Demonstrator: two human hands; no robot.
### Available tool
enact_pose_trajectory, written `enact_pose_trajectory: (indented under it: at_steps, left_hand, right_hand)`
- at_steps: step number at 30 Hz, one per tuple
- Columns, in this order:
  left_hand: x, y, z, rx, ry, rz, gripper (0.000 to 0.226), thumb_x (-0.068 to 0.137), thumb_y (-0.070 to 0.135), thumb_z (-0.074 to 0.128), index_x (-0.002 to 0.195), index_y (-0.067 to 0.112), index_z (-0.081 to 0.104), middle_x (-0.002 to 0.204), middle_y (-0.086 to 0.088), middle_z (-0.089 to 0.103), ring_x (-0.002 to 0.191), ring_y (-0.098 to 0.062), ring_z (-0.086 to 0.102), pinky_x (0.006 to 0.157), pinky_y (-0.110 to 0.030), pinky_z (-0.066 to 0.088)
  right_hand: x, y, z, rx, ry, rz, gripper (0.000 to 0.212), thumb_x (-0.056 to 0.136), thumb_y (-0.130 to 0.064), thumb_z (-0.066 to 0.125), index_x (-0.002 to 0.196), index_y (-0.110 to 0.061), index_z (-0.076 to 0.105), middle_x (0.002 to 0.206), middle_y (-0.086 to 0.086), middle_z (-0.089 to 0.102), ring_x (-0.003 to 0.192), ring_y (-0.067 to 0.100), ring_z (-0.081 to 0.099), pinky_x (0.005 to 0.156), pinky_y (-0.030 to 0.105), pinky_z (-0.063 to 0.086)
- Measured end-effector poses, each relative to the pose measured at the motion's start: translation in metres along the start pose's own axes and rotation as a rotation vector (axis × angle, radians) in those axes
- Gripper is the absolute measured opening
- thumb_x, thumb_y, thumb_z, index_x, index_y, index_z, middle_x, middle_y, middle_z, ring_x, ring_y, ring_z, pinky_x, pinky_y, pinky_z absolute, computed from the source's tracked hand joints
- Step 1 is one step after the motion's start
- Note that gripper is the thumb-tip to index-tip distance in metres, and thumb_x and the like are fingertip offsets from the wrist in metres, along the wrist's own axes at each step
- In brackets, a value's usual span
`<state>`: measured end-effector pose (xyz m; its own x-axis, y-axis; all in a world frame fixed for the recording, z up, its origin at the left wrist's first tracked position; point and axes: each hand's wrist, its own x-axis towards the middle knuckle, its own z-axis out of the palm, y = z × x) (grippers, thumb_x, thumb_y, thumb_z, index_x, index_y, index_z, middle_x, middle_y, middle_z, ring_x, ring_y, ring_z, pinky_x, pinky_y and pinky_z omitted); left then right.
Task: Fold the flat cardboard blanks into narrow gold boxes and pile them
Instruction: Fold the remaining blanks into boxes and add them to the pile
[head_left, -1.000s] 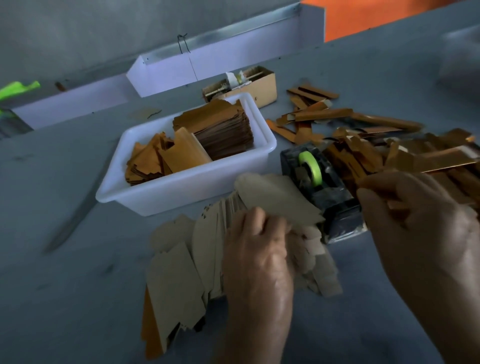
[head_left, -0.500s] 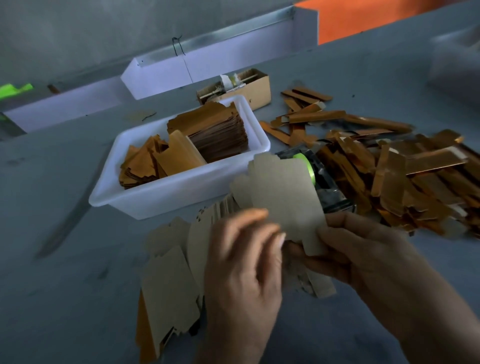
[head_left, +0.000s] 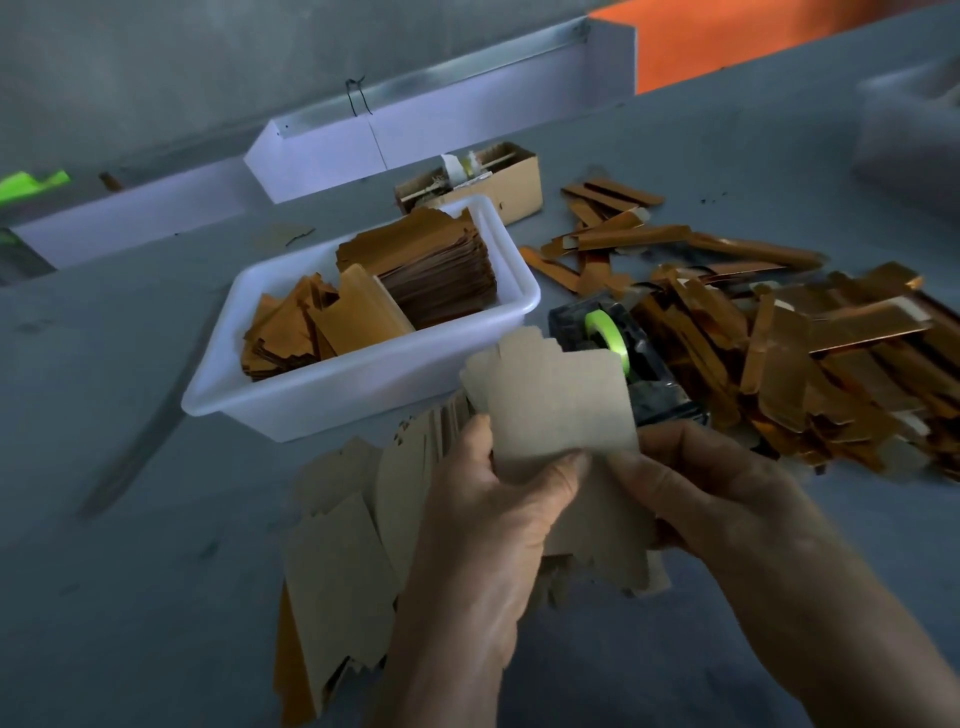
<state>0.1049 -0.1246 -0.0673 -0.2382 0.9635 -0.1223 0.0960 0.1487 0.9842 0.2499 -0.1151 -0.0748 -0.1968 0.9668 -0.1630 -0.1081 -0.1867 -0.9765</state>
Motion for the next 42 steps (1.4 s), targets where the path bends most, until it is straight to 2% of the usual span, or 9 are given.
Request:
enact_pose_trajectory:
  at_steps: [4, 11, 14, 19, 25, 28, 31, 36, 42]
  left_hand:
    - [-0.002, -0.001, 0.0, 0.004, -0.048, 0.02, 0.018, 0.081, 0.02, 0.074, 0.097, 0.026, 0.069, 0.087, 0.009, 0.074, 0.079, -0.003, 0.069, 0.063, -0.012, 0.051]
    - [-0.002, -0.002, 0.011, 0.08, 0.052, 0.079, 0.022, 0.065, 0.035, 0.067, 0.085, 0.028, 0.069, 0.075, 0.006, 0.073, 0.065, -0.008, 0.069, 0.054, -0.025, 0.054]
    - [-0.001, -0.004, 0.011, 0.089, 0.063, 0.088, 0.016, 0.07, 0.028, 0.071, 0.086, 0.028, 0.067, 0.076, 0.006, 0.072, 0.067, -0.007, 0.069, 0.055, -0.023, 0.054]
    - [-0.006, 0.0, 0.011, 0.077, 0.013, 0.093, 0.011, 0.076, 0.033, 0.071, 0.081, 0.024, 0.066, 0.072, -0.007, 0.069, 0.068, -0.027, 0.067, 0.053, -0.041, 0.055]
    - [-0.01, 0.001, 0.004, 0.112, -0.142, 0.168, 0.03, 0.086, 0.048, 0.056, 0.078, 0.021, 0.067, 0.07, 0.001, 0.068, 0.065, -0.011, 0.066, 0.056, -0.018, 0.051]
    - [-0.01, 0.001, 0.001, 0.123, -0.17, 0.118, 0.013, 0.095, 0.026, 0.058, 0.091, 0.027, 0.071, 0.082, -0.003, 0.073, 0.076, -0.018, 0.071, 0.067, -0.034, 0.06]
    - [-0.01, 0.003, -0.002, 0.09, -0.235, 0.07, 0.014, 0.094, 0.027, 0.058, 0.097, 0.027, 0.071, 0.089, -0.006, 0.074, 0.086, -0.023, 0.071, 0.08, -0.045, 0.058]
    - [-0.014, 0.008, -0.005, 0.094, -0.331, 0.017, 0.016, 0.088, 0.031, 0.063, 0.099, 0.027, 0.072, 0.091, 0.002, 0.075, 0.089, -0.012, 0.071, 0.085, -0.037, 0.056]
    - [-0.014, 0.005, -0.002, 0.07, -0.178, 0.058, 0.015, 0.075, 0.037, 0.069, 0.085, 0.026, 0.072, 0.078, 0.002, 0.073, 0.073, -0.008, 0.069, 0.063, -0.016, 0.05]
  right_hand:
    - [0.0, 0.004, 0.003, -0.19, 0.148, -0.093, 0.001, 0.075, -0.027, 0.069, 0.076, -0.027, 0.069, 0.069, -0.009, 0.068, 0.06, 0.0, 0.06, 0.048, 0.015, 0.043]
    - [-0.01, 0.002, 0.013, -0.528, 0.307, -0.319, 0.013, 0.07, -0.044, 0.061, 0.078, -0.035, 0.058, 0.066, -0.013, 0.063, 0.064, 0.001, 0.06, 0.054, 0.006, 0.043]
    - [-0.012, 0.001, 0.018, -0.484, 0.263, -0.347, 0.015, 0.074, -0.048, 0.06, 0.08, -0.035, 0.057, 0.063, -0.009, 0.063, 0.054, 0.004, 0.06, 0.045, 0.01, 0.042]
    - [-0.014, -0.002, 0.02, -0.354, 0.135, -0.336, 0.027, 0.076, -0.056, 0.049, 0.082, -0.031, 0.058, 0.063, -0.011, 0.068, 0.052, -0.001, 0.062, 0.047, 0.007, 0.043]
    - [-0.007, 0.003, 0.018, -0.391, 0.173, -0.244, 0.028, 0.068, -0.056, 0.053, 0.086, -0.035, 0.058, 0.071, -0.016, 0.07, 0.061, -0.004, 0.065, 0.056, 0.012, 0.051]
    - [-0.006, 0.004, 0.017, -0.414, 0.202, -0.221, 0.012, 0.075, -0.038, 0.066, 0.083, -0.034, 0.059, 0.071, -0.018, 0.068, 0.06, -0.003, 0.064, 0.053, 0.013, 0.05]
    - [-0.007, 0.005, 0.014, -0.422, 0.283, -0.209, 0.029, 0.064, -0.056, 0.062, 0.084, -0.037, 0.055, 0.075, -0.016, 0.066, 0.066, -0.003, 0.062, 0.052, 0.014, 0.048]
    - [-0.006, -0.001, 0.013, -0.061, 0.118, -0.025, 0.033, 0.059, -0.047, 0.062, 0.078, -0.021, 0.07, 0.077, 0.007, 0.07, 0.078, 0.022, 0.068, 0.082, 0.043, 0.055]
    - [-0.006, 0.001, 0.011, 0.122, 0.111, 0.07, 0.023, 0.068, -0.028, 0.064, 0.081, -0.011, 0.071, 0.086, 0.02, 0.069, 0.087, 0.036, 0.066, 0.087, 0.049, 0.052]
